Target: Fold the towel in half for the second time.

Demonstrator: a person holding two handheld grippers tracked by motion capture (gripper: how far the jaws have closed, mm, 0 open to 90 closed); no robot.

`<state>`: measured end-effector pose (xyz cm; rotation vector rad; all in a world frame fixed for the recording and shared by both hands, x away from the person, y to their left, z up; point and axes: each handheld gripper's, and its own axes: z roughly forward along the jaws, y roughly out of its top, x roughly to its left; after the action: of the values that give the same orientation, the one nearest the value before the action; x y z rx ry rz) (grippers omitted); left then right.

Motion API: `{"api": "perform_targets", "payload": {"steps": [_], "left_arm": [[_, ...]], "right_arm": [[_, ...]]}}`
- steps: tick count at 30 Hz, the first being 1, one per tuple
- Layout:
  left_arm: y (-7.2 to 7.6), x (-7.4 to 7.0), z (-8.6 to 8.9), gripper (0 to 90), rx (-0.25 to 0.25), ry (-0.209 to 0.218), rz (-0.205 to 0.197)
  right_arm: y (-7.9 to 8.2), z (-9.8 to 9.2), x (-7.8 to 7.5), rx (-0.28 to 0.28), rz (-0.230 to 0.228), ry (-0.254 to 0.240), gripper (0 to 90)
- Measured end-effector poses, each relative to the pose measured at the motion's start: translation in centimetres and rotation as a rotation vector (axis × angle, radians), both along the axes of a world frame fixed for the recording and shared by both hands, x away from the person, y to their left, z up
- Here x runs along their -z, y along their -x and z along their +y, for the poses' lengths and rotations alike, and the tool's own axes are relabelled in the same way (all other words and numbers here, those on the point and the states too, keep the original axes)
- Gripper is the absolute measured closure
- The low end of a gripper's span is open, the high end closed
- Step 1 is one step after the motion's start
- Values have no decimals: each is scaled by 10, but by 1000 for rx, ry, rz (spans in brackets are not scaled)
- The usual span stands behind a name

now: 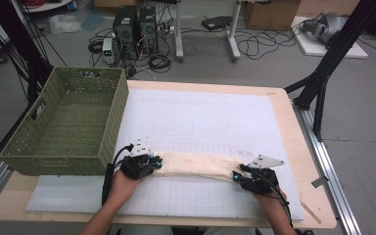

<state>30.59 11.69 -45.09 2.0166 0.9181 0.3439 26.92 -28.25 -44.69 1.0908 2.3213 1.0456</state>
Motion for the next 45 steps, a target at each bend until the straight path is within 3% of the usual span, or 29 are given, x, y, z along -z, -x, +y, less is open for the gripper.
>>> {"api": "perform_targets", "payload": {"steps": [5, 8, 11, 15, 18, 20, 25, 28, 33, 37, 45], "left_arm": [[2, 0, 0, 743, 22, 1, -8], [2, 0, 2, 704, 21, 23, -6], [0, -2, 6, 537, 40, 71, -23], [-1, -13, 10, 373, 14, 156, -86], [-1, -21, 13, 250, -37, 194, -141], [-1, -22, 16, 178, -43, 210, -149], [1, -25, 20, 177, -48, 226, -178], [2, -28, 23, 177, -35, 224, -206], [2, -28, 30, 177, -59, 234, -218], [2, -30, 31, 177, -57, 244, -228], [2, -30, 31, 182, -48, 252, -218]], "right_arm": [[0, -2, 0, -19, -19, 10, 547], [-1, -5, -1, -16, -12, -10, 465], [1, -14, -6, -26, -74, -19, 397], [1, -28, -15, 10, -150, -52, 345], [3, -37, -21, 43, -175, -77, 289], [4, -42, -24, 63, -187, -72, 275], [8, -56, -29, 105, -196, -82, 210], [4, -62, -29, 104, -143, -104, 120], [5, -72, -33, 129, -175, -145, 113], [8, -77, -35, 146, -211, -141, 111], [10, -82, -38, 188, -194, -175, 102]]}}
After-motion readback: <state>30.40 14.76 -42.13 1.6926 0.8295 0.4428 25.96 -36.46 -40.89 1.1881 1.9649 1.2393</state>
